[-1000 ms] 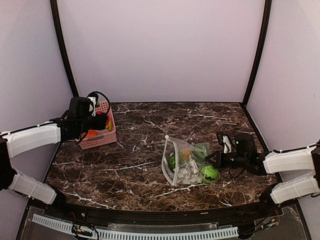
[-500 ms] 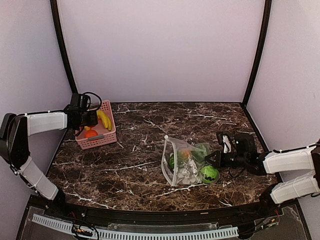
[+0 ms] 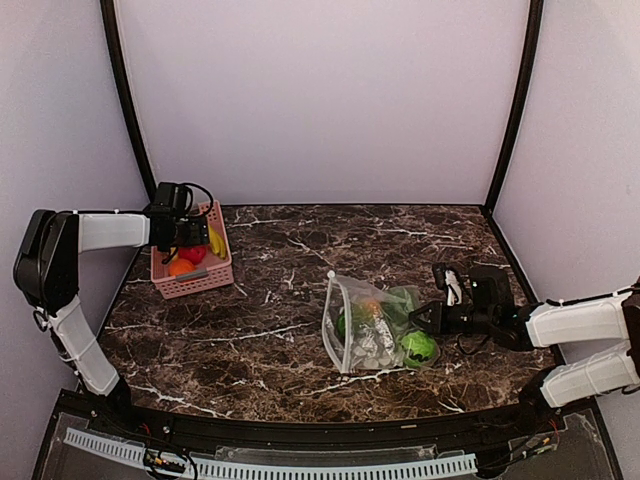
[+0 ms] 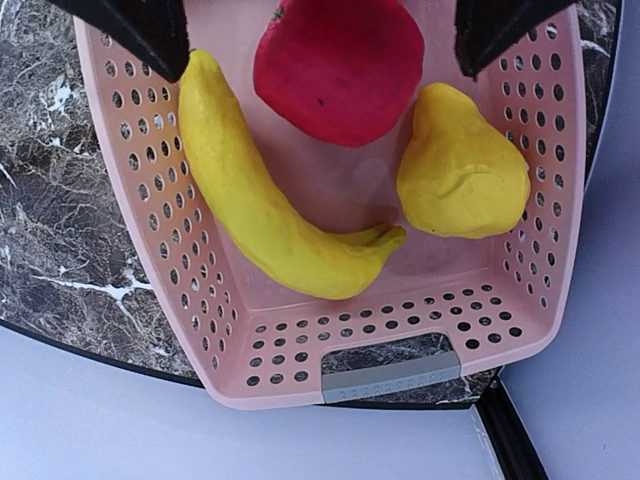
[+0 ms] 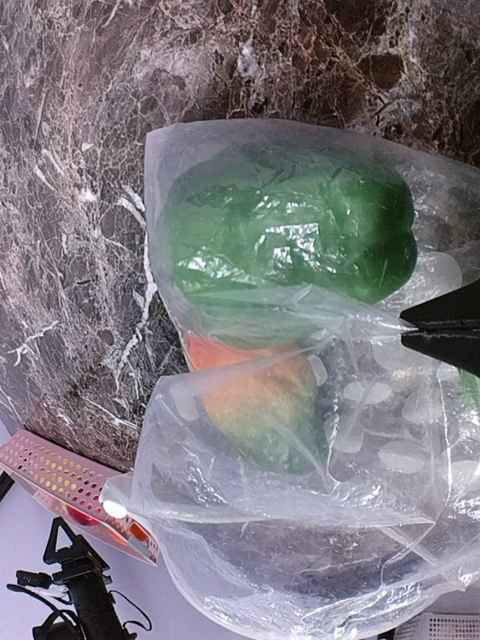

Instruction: Open the zip-top bag and remove the fake food

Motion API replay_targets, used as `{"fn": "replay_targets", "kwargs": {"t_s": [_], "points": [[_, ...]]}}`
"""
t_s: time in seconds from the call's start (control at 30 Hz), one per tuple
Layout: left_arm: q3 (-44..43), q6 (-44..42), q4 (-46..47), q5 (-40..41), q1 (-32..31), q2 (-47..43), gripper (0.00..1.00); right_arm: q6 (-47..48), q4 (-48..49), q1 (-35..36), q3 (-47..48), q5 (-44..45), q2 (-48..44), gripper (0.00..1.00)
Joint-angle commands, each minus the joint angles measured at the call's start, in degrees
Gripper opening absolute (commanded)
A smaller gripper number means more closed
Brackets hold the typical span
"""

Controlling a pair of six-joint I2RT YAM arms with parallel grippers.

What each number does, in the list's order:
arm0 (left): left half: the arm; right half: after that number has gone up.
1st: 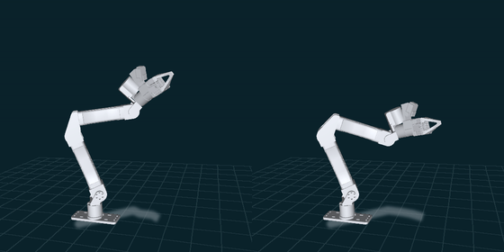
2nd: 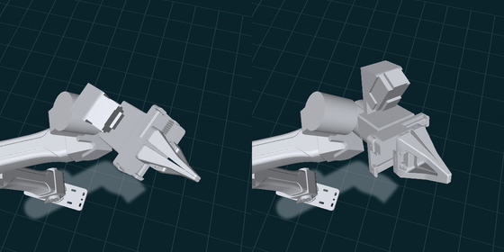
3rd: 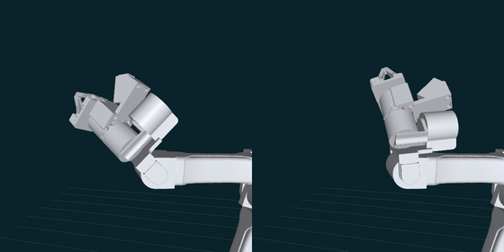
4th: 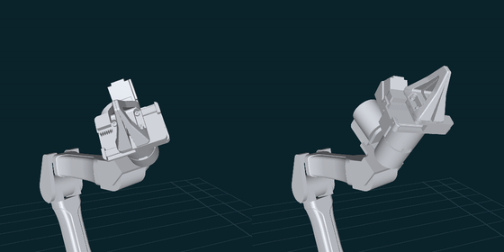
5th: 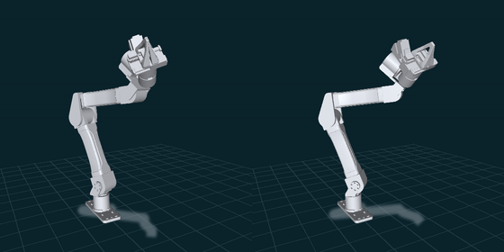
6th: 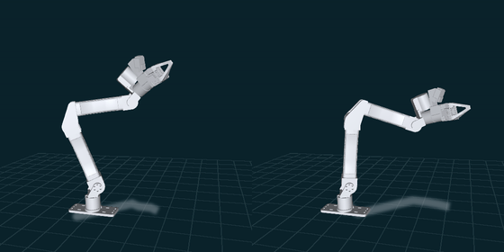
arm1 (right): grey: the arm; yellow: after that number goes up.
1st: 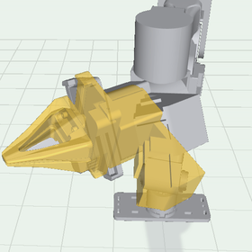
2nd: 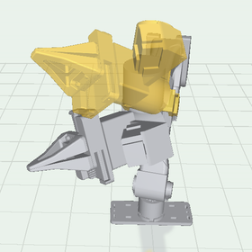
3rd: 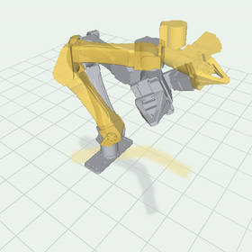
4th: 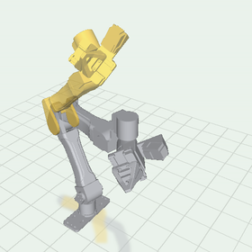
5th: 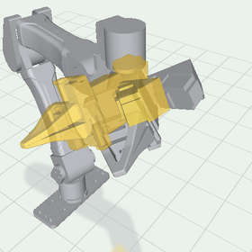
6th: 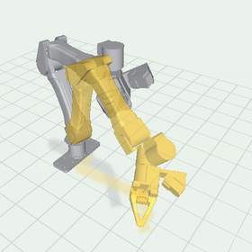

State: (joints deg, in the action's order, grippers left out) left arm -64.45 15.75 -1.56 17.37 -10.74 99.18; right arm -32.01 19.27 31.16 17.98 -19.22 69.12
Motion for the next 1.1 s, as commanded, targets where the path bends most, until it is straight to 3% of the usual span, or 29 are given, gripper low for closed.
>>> {"fn": "replay_targets", "kwargs": {"t_s": [0.0,0.17,0.6,0.8,1.07], "points": [[-0.42,-0.35,-1.93,-1.94,0.37,-3.73,0.97,0.53,1.38,-0.47,-0.4,-0.42,0.4,0.0],[5.18,-2.6,2.81,-6.9,-2.45,-11.73,0.98,0.52,1.55,-0.44,-0.49,-0.63,0.65,0.0],[23.38,-11.31,15.51,-25.97,-21.26,-25.83,0.73,0.61,1.55,-0.4,-0.33,-1.12,0.56,0.0],[25.13,-19.69,17.1,-29.8,-31.62,-23.71,0.6,0.58,1.96,-0.4,-0.31,-1.51,1.0,0.0],[23.21,-29.11,22.7,-34.11,-38.71,-15.34,0.47,0.46,2.22,-0.45,-0.49,-1.9,0.71,0.0]]}}
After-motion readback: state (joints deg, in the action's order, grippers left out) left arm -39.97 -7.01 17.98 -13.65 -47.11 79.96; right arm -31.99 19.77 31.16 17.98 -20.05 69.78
